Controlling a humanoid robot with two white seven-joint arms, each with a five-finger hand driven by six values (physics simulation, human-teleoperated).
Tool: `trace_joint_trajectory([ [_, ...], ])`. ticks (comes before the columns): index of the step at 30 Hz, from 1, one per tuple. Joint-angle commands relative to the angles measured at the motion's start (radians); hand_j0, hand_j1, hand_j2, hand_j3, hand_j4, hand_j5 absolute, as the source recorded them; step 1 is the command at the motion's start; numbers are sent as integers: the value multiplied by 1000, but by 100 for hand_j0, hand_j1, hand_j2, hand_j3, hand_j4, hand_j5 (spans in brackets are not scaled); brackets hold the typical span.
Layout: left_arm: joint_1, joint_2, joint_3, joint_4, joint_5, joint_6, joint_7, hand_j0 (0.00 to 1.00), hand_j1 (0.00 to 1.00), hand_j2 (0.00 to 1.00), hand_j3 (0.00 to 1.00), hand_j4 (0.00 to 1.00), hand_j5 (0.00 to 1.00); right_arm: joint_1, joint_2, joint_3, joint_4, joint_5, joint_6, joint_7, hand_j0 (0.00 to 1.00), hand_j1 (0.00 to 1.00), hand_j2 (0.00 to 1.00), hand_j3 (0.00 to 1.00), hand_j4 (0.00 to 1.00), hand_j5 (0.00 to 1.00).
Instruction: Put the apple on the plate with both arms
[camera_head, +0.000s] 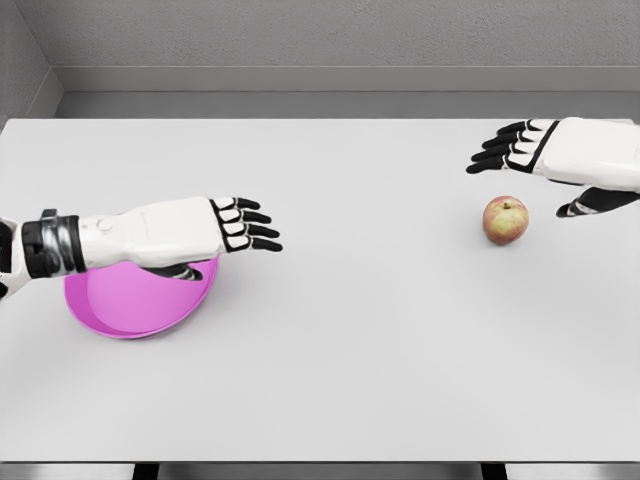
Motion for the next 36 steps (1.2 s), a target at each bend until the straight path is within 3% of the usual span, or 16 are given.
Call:
trace_joint_trajectory([
  [1,0,-12,-4,0,7,1,-29,100,100,100,100,100,100,-2,-1,-2,0,-5,3,0,100,100,100,100,100,100],
  [9,-11,-12,-7,0,7,1,-30,100,100,100,100,100,100,-2,-7,-22,3,-2,3,0,100,100,100,100,100,100],
  [14,-14,-28,-8,0,3,1,-52,100,100,100,100,100,100,49,-36,-36,51,-31,3,0,100,100,100,100,100,100],
  [16,-17,-28,-8,0,3,1,-52,100,100,100,100,100,100,78,-75,-20,74,-178,3,0,100,100,100,100,100,100],
  [19,-17,-28,-8,0,3,1,-52,100,100,100,100,100,100,67,-50,-23,86,-370,3,0,100,100,100,100,100,100],
  [20,-17,-28,-8,0,3,1,-52,100,100,100,100,100,100,67,-32,-23,98,-372,3,0,100,100,100,100,100,100],
  [23,-18,-30,-8,0,3,1,-53,100,100,100,100,100,100,66,-25,-8,123,-361,114,0,100,100,100,100,100,100],
  [26,-23,-30,-7,3,3,1,-66,100,100,100,100,100,100,63,2,58,178,-226,175,0,100,100,100,100,100,100],
  [31,-23,-27,6,8,3,1,-69,100,100,100,100,100,100,54,76,136,256,-114,177,0,100,100,100,100,100,100],
  [35,-23,-25,7,8,5,1,-73,100,100,100,100,100,100,43,93,155,270,-106,192,0,100,100,100,100,100,100],
  [36,-21,-25,7,8,5,1,-73,100,100,100,100,100,100,32,123,159,316,-105,192,0,100,100,100,100,100,100],
])
